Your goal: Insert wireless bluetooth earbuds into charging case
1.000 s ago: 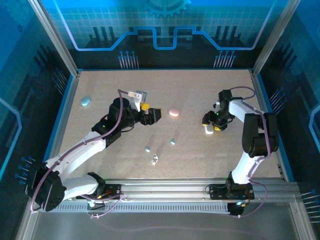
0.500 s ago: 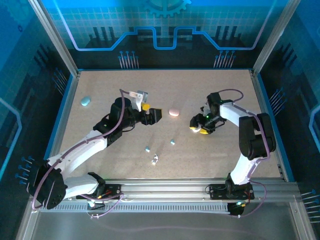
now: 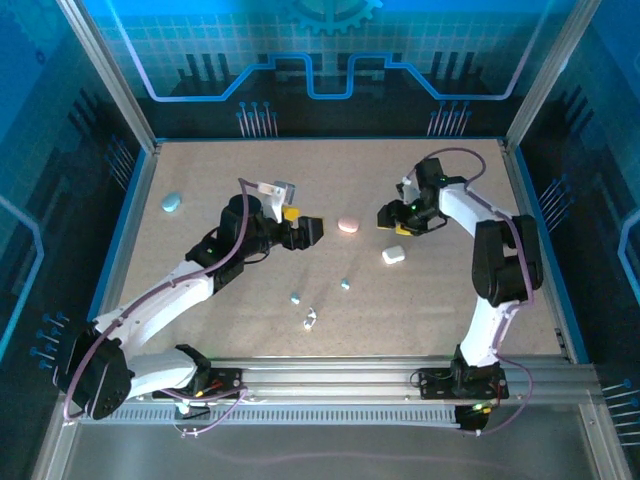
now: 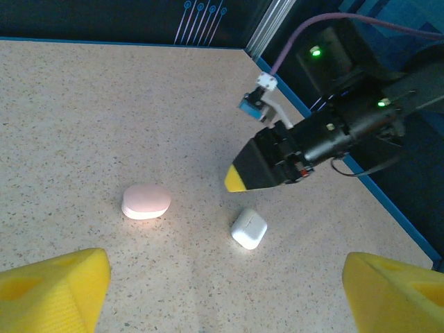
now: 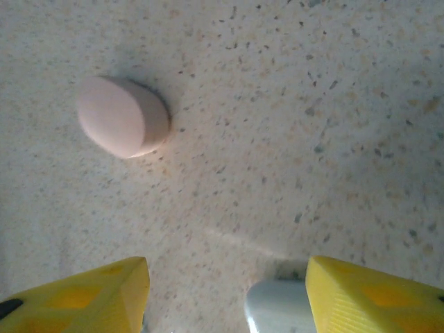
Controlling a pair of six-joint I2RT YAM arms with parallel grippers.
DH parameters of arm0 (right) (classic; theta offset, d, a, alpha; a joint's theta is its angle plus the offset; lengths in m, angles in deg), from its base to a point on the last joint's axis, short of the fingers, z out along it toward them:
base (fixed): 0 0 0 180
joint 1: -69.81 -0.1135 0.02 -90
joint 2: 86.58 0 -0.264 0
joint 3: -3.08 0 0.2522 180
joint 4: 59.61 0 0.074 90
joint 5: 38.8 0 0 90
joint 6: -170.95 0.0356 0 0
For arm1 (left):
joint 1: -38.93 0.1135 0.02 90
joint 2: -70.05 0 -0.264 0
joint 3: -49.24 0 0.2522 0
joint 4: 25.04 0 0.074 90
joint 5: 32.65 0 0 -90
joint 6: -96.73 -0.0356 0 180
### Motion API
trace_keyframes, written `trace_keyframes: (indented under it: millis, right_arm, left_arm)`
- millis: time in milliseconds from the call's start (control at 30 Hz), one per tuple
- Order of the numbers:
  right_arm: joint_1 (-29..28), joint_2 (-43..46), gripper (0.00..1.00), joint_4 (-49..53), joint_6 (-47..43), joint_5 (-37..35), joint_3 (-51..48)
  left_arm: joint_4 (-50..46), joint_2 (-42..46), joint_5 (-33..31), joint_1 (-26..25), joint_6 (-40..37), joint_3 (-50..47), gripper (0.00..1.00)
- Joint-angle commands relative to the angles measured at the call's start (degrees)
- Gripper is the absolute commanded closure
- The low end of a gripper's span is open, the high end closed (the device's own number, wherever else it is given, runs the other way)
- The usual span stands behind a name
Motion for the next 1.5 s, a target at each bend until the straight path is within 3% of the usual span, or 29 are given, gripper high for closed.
trace_keyframes:
  millis: [0, 633, 1267, 1467]
  right_arm:
    - [0.3, -3.7, 0.39, 3.3, -2.8, 1.5, 1.1]
    - [-1.5, 6.9, 0.38, 3.1, -1.9, 3.5, -12.6]
    - [-13.7, 13.6, 0.33, -0.8, 3.1, -22.0, -18.9]
    - [-16.1, 11.3, 0.36, -0.5, 3.1, -24.3, -18.1]
  left_arm:
    - [-0.7, 2.3, 0.2, 0.5, 0.5, 1.2, 0.12]
    - [1.0, 1.4, 0.8, 0.5, 0.7, 0.5, 0.12]
    - [1.2, 2.7, 0.2, 0.5, -0.2, -0.3, 0.11]
    - [1.2, 2.4, 0.3, 0.4, -0.4, -0.2, 0.11]
